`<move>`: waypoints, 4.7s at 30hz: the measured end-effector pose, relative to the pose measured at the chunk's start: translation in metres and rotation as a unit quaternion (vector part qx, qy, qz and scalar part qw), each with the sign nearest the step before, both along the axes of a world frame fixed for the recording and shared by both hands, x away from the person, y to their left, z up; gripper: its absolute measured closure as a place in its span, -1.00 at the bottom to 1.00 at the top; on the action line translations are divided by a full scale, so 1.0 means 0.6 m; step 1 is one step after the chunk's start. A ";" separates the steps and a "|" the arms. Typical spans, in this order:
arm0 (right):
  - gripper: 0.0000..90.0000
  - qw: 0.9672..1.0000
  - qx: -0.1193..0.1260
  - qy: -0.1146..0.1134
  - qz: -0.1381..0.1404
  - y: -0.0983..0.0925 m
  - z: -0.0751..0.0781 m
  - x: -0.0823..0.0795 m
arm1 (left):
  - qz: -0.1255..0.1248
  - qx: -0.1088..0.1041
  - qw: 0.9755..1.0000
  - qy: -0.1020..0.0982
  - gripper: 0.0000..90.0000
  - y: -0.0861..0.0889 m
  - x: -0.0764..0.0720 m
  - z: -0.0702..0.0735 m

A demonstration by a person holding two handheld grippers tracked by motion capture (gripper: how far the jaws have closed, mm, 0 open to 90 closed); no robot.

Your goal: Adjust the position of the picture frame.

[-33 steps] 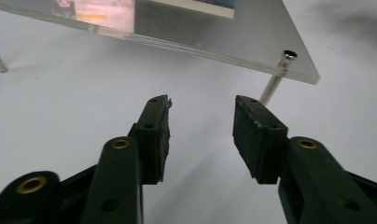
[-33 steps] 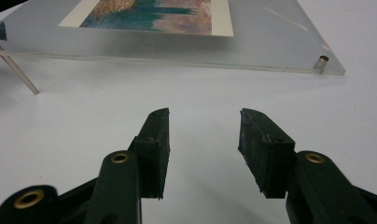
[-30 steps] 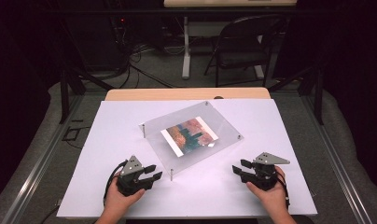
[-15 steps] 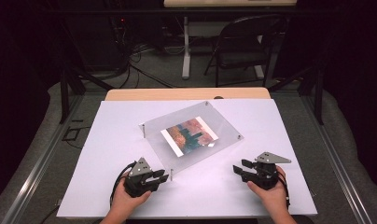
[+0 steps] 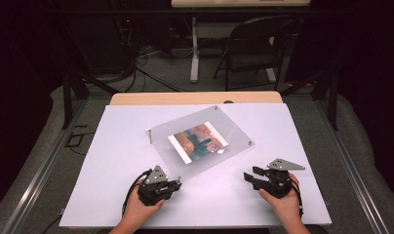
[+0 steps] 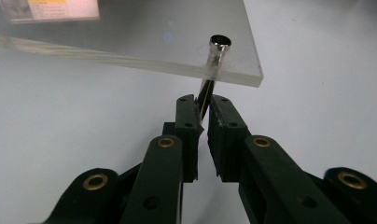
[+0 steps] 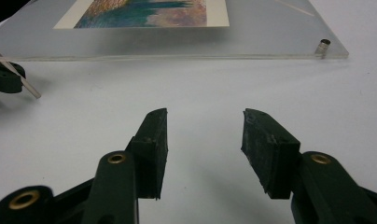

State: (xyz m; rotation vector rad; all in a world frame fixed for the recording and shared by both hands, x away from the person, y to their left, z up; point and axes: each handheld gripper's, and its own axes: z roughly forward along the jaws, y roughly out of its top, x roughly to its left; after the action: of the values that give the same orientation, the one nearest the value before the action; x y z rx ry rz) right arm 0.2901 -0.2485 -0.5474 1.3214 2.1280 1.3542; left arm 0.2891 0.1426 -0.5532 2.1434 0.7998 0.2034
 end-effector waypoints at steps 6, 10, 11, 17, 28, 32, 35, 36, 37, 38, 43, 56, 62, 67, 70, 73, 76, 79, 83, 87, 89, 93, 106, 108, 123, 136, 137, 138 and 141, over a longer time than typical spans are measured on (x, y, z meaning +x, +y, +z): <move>0.11 1.000 -0.001 0.003 0.002 0.000 0.000 0.000 | -0.002 -0.003 1.000 0.001 0.84 0.000 0.003 -0.003; 0.11 1.000 0.004 0.004 0.002 0.000 -0.001 0.001 | -0.004 -0.009 1.000 0.009 0.85 0.001 0.004 -0.001; 0.11 1.000 0.004 0.004 0.002 0.000 -0.001 0.001 | -0.006 -0.013 1.000 0.010 0.85 0.000 0.005 -0.001; 0.11 1.000 0.010 0.007 -0.002 -0.003 -0.002 0.002 | -0.017 -0.017 1.000 0.016 0.86 -0.017 0.006 0.002; 0.11 1.000 0.014 0.008 -0.007 -0.005 -0.004 0.003 | -0.040 -0.031 0.998 0.026 0.85 -0.076 0.005 0.003; 0.11 1.000 0.015 0.009 -0.007 -0.006 -0.004 0.004 | -0.053 -0.038 0.997 0.027 0.86 -0.099 0.003 0.002; 0.11 1.000 0.014 0.008 -0.007 -0.005 -0.004 0.003 | -0.058 -0.037 0.997 0.026 0.85 -0.107 0.003 -0.002; 0.11 1.000 0.014 0.008 -0.007 -0.005 -0.004 0.003 | -0.058 -0.043 0.997 0.034 0.85 -0.105 0.005 -0.003; 0.11 1.000 0.014 0.008 -0.007 -0.005 -0.004 0.003 | -0.058 -0.043 0.997 0.034 0.84 -0.105 0.005 -0.003; 0.11 1.000 0.014 0.008 -0.007 -0.006 -0.004 0.003 | -0.056 -0.049 0.996 0.039 0.84 -0.103 0.005 -0.004; 0.11 1.000 0.013 0.009 -0.005 -0.003 -0.004 0.002 | -0.053 -0.051 0.996 0.040 0.62 -0.092 0.000 0.001; 0.09 1.000 0.012 0.010 -0.007 -0.004 -0.004 0.001 | 0.031 -0.050 0.998 0.021 0.31 0.028 0.020 0.036; 0.08 1.000 0.009 0.011 -0.007 -0.003 -0.006 0.002 | 0.108 -0.044 0.993 0.005 0.23 0.092 0.062 0.032; 0.07 1.000 0.010 0.013 -0.007 -0.003 -0.006 0.002 | 0.150 -0.044 0.988 0.001 0.21 0.117 0.099 0.027; 0.07 1.000 0.008 0.014 -0.007 -0.003 -0.006 0.002 | 0.158 -0.039 0.987 -0.005 0.20 0.120 0.120 0.027; 0.07 1.000 0.009 0.012 -0.007 -0.003 -0.006 0.001 | 0.156 -0.033 0.987 -0.013 0.23 0.113 0.144 0.025; 0.07 1.000 0.009 0.012 -0.007 -0.004 -0.006 0.001 | 0.151 -0.032 0.988 -0.015 0.25 0.107 0.153 0.023; 0.07 1.000 0.010 0.013 -0.007 -0.004 -0.006 0.001 | 0.144 -0.030 0.989 -0.016 0.29 0.094 0.168 0.016; 0.07 1.000 0.011 0.012 -0.007 -0.004 -0.006 0.001 | 0.146 -0.026 0.989 -0.015 0.32 0.087 0.177 0.009; 0.06 1.000 0.011 0.012 -0.005 -0.003 -0.006 0.001 | 0.148 -0.023 0.989 -0.015 0.37 0.082 0.189 -0.004; 0.06 1.000 0.011 0.013 -0.003 -0.002 -0.007 0.001 | 0.147 -0.020 0.989 -0.015 0.44 0.079 0.194 -0.009; 0.07 1.000 0.010 0.013 0.001 0.000 -0.006 0.000 | 0.141 -0.008 0.990 -0.021 0.59 0.073 0.201 -0.018; 0.12 0.999 0.021 0.004 0.041 0.022 -0.001 -0.011 | 0.152 -0.034 0.988 -0.005 0.85 0.078 0.208 -0.020; 0.14 0.998 0.019 0.003 0.055 0.031 0.000 -0.013 | 0.154 -0.039 0.987 0.002 0.85 0.078 0.208 -0.019; 0.30 0.988 0.041 0.020 0.150 0.115 -0.004 -0.038 | 0.136 -0.064 0.989 0.003 0.84 0.073 0.175 0.043; 0.33 0.982 0.064 0.005 0.179 0.156 -0.002 -0.037 | 0.120 -0.072 0.990 0.008 0.84 0.071 0.151 0.048; 0.37 0.981 0.070 0.001 0.182 0.161 0.000 -0.037 | 0.121 -0.072 0.990 0.007 0.84 0.070 0.150 0.048; 0.37 0.981 0.070 0.001 0.182 0.161 0.000 -0.037 | 0.121 -0.072 0.990 0.007 0.84 0.070 0.150 0.047; 0.50 0.979 0.065 -0.014 0.191 0.170 0.005 -0.041 | 0.120 -0.072 0.990 0.009 0.84 0.071 0.149 0.047</move>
State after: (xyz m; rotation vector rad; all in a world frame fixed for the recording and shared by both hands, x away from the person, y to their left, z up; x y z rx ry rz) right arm 0.2655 -0.1466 -0.5442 0.9565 2.3970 1.6695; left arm 0.3782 0.1852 -0.5249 1.9154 1.0504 0.2437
